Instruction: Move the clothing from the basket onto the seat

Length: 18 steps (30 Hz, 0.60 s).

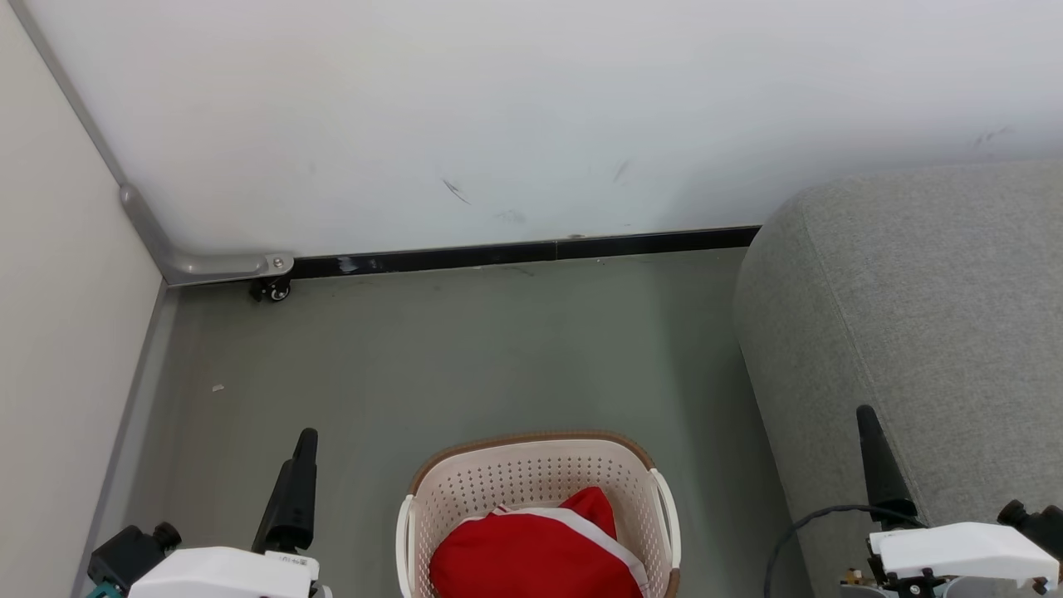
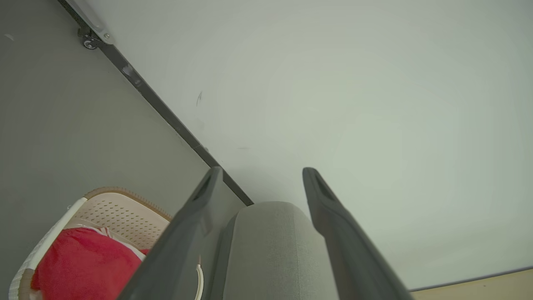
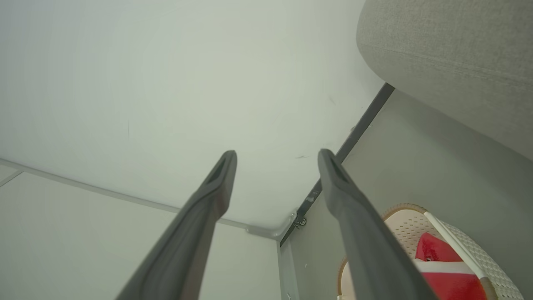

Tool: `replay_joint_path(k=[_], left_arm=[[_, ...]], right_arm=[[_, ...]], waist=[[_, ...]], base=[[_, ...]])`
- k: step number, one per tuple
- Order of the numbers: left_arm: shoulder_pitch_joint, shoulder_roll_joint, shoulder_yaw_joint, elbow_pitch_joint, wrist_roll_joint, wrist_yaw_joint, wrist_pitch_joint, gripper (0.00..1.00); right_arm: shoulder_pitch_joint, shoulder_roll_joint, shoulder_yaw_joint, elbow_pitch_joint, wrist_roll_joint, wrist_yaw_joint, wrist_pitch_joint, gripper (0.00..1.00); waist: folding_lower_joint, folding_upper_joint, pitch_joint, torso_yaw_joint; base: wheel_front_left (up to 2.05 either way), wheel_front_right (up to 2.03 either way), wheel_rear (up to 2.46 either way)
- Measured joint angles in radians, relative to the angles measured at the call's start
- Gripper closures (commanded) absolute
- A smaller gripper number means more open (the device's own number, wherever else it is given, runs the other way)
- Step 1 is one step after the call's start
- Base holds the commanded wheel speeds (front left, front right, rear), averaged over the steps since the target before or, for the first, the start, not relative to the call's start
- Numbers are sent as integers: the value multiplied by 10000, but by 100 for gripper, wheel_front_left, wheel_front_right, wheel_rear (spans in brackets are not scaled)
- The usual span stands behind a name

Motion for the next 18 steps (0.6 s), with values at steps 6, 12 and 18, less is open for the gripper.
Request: replay_joint_path(k=[6,12,18], left_arm=[[0,6,-180,-180,951,100,-224,0],[0,31,-456,-431,2230,232,-454,0],[1,59,-702,-562,3252,351,-673,0]], right_arm=[[0,-4,90,6,-909,4,-153,0],[-3,-4,228,121,-2243,10,-368,0],[-62,-2,339,299,-3455,10,-623,0]], waist=[[-13,0,-8,3],[-73,0,-4,6],[-124,0,2,13]], base=[[0,0,0],[0,0,0],[0,0,0]])
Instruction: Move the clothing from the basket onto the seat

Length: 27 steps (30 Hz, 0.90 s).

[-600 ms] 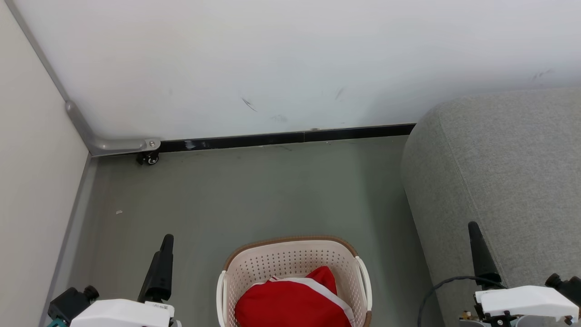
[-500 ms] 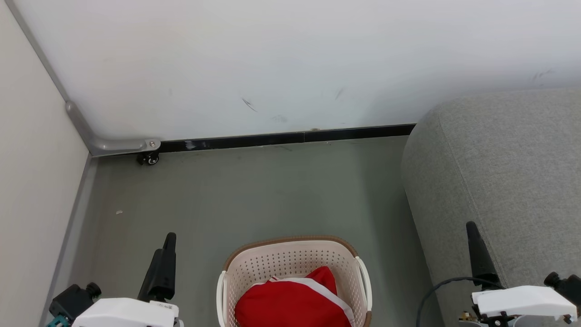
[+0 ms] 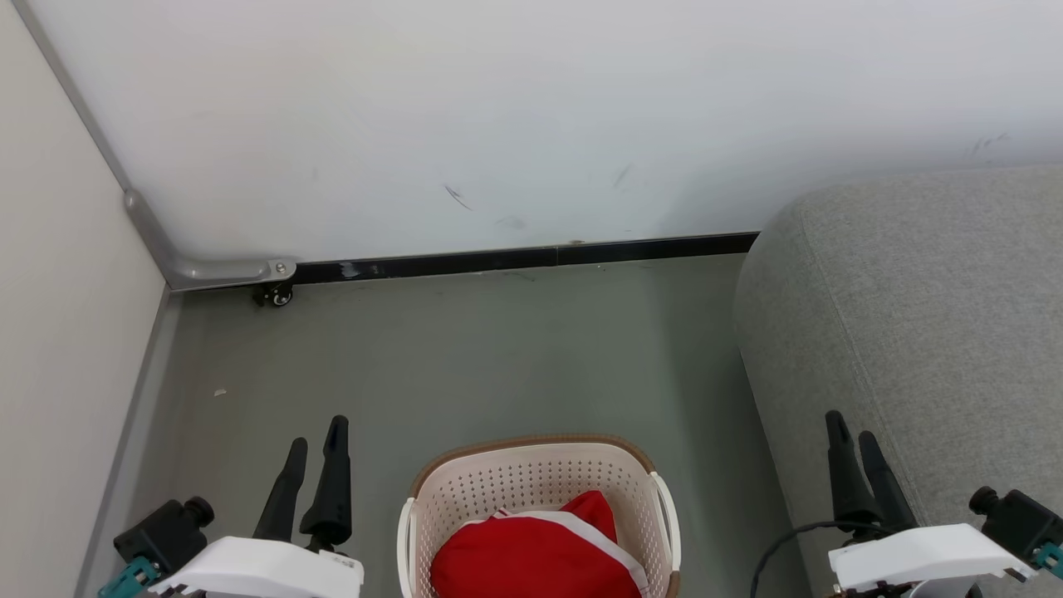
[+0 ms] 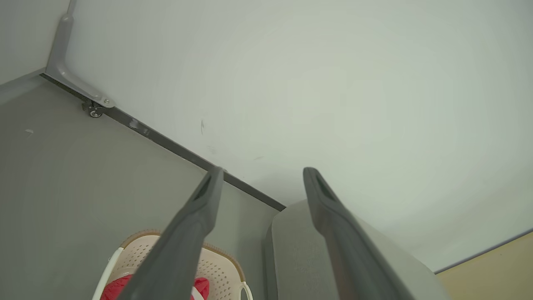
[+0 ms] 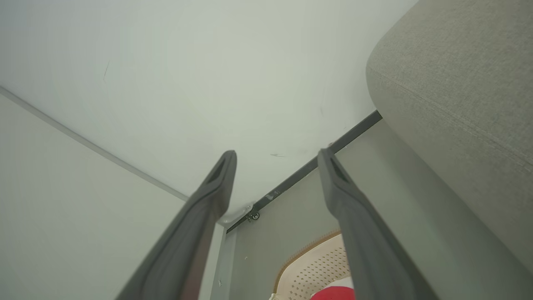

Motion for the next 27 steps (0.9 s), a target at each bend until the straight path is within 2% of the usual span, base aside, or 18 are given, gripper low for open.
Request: replay_joint_path(k=[8,16,27], left_arm=[[5,27,-324,-134,1478,151,-295,0],[105,63,-648,-109,3154,372,-604,0],[158,138,-815,35,5076,949,-974,0]], right_arm=[[-166,2,146,222,-1705,2,-178,0],[-175,4,194,460,-3304,4,-397,0],[-180,23,249,675,-4897,4,-700,0]], waist=[[-32,0,-12,25],[-38,0,-47,43],[-41,0,-58,45]], base=[[0,0,0],[0,0,0],[0,0,0]])
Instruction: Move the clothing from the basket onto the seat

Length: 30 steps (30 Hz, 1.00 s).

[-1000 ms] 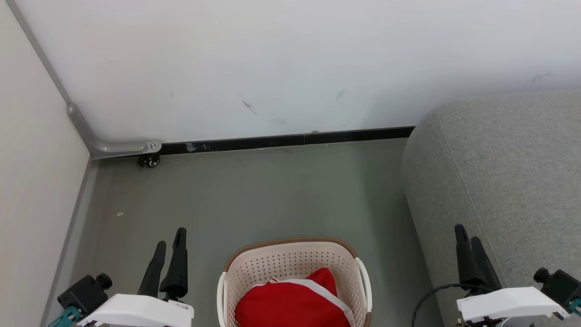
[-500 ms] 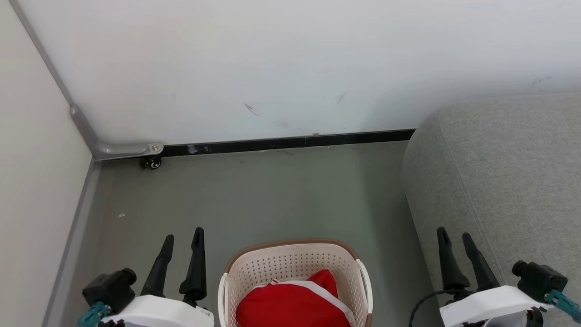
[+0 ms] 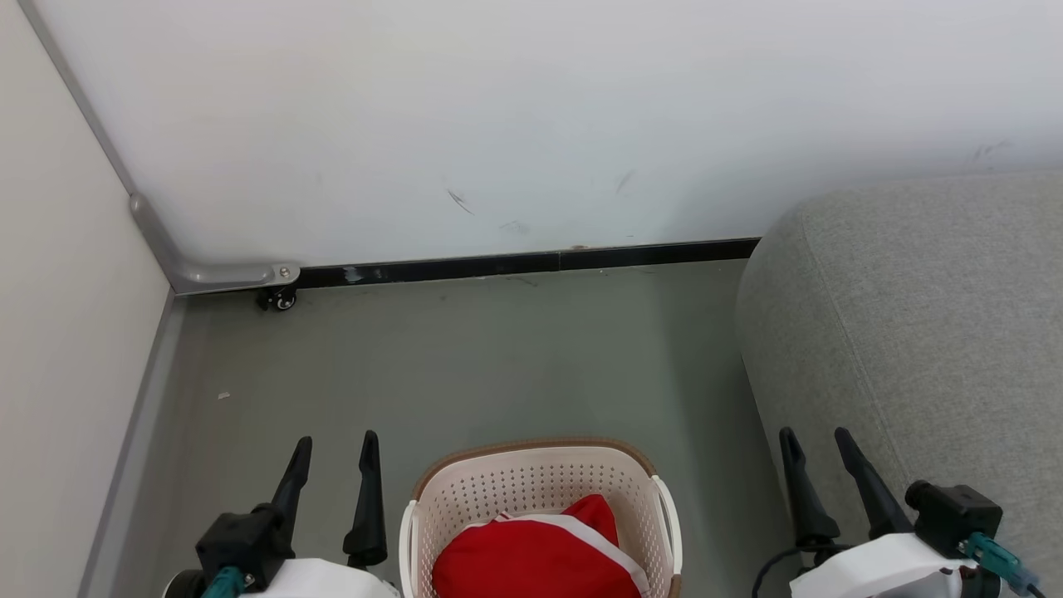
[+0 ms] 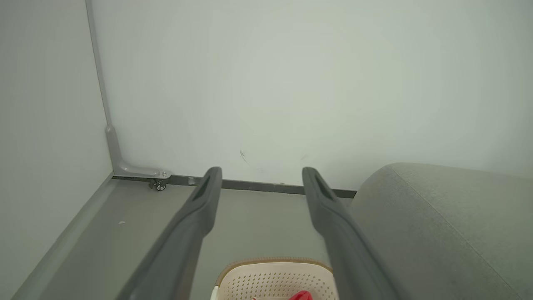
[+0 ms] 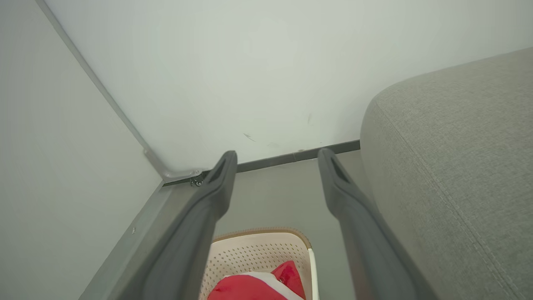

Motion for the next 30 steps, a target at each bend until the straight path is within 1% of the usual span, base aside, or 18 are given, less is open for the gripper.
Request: replay_joint_path(k=[5,12,20,30], left_arm=[[6,21,-102,226,782,290,-161,0],[10,50,-366,479,1772,470,-410,0],[8,48,-397,617,1787,593,-410,0],[-17,48,-370,700,1768,637,-410,0]], right_arm=[[-25,2,48,98,-742,2,-127,0],[-169,2,201,247,-1824,4,-362,0],[-173,4,217,307,-1854,8,-428,0],[-206,4,282,330,-1774,8,-430,0]], waist=[[-1,0,1,-4],[-2,0,-6,-21],[-3,0,42,-25],[-4,0,157,-5]], base=[[0,0,0],[0,0,0],[0,0,0],[0,0,0]])
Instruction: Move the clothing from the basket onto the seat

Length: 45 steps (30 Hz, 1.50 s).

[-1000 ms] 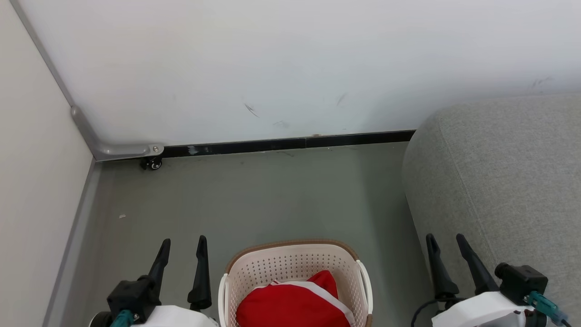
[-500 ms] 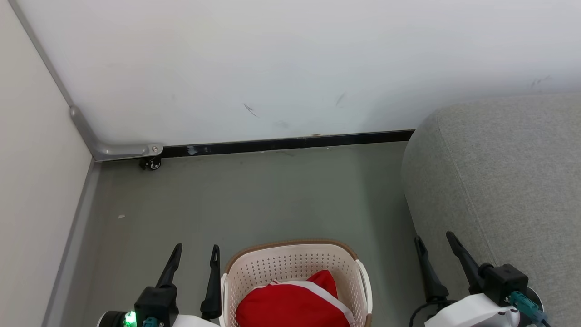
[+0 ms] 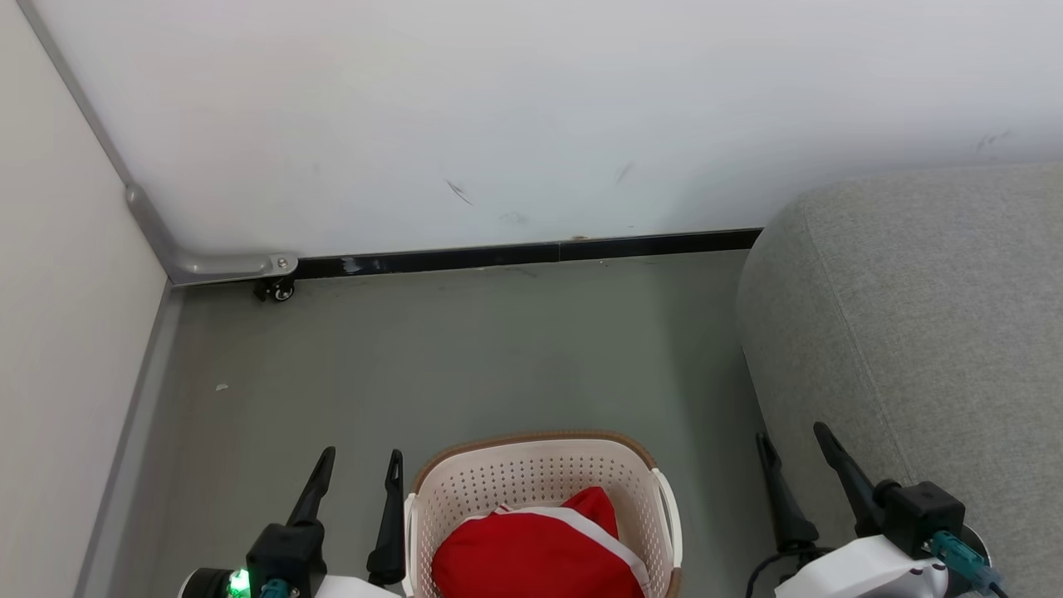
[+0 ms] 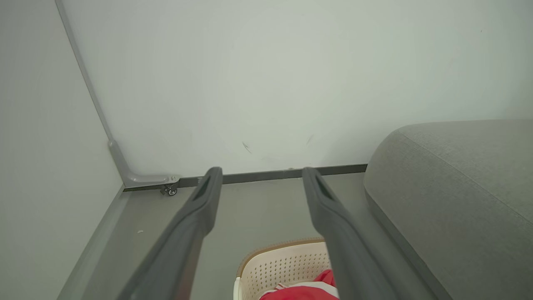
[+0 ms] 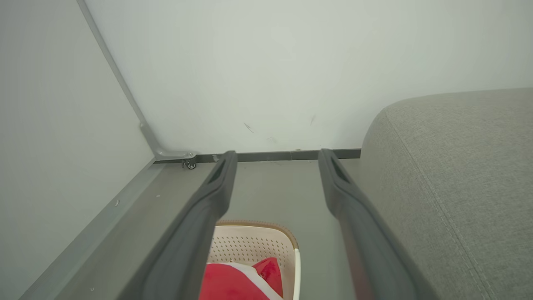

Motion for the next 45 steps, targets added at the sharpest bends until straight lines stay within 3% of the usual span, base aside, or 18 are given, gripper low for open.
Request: replay_joint_path(k=[25,45], left_arm=[[-678,-6,-437,696,226,-198,-2,0],[-2099,71,-907,1335,940,-504,-2,0]], right_arm=[[1,10,-734,-648,138,0,-105,0],[-695,29,-1068,-1870,58,0,-196,0]], waist=[[-1,0,754,-211],[-2,0,2340,-790]], base=[[0,0,0],[0,0,0]])
